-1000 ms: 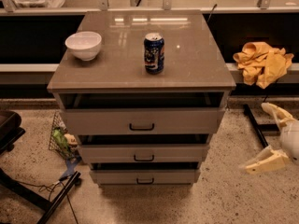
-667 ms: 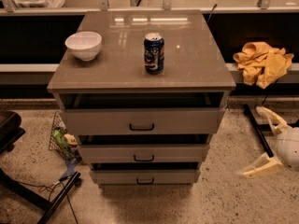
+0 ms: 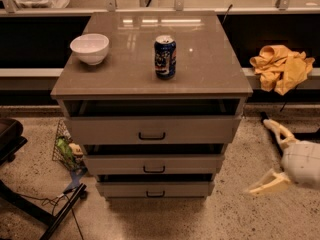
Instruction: Open middle drawer
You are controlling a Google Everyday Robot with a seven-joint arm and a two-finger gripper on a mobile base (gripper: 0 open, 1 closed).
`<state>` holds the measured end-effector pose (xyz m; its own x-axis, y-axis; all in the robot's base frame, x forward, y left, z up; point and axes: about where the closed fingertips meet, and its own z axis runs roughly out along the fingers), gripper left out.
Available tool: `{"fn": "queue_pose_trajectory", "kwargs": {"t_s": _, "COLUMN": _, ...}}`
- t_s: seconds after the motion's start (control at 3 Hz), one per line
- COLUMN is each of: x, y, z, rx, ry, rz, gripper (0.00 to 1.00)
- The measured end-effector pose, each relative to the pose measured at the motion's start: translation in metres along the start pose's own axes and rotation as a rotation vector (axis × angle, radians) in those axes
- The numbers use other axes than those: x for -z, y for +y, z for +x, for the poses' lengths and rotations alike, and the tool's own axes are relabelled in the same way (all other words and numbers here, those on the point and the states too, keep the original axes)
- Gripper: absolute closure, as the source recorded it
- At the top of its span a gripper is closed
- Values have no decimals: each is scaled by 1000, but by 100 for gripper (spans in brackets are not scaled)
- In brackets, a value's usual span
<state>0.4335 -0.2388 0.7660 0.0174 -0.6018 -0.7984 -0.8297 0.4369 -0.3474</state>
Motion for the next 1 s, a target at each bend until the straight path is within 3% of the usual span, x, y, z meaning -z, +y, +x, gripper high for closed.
{"fn": "queue_pose_trajectory", "kwargs": {"t_s": 0.33, "x": -36, "y": 34, "z": 18, "rx": -9, "ry": 23, "rz": -33, "gripper": 0}}
{"fn": "queue_pose_trajectory", "kwargs": {"t_s": 0.67, "x": -92, "y": 80, "z": 52, "rx": -37, "ry": 27, "rz": -63, "gripper": 0}}
{"fn": "queue_pose_trajectory", "kwargs": {"t_s": 1.0, "x": -173, "y": 122, "z": 83, "rx": -40, "ry": 65, "rz": -132, "gripper": 0}}
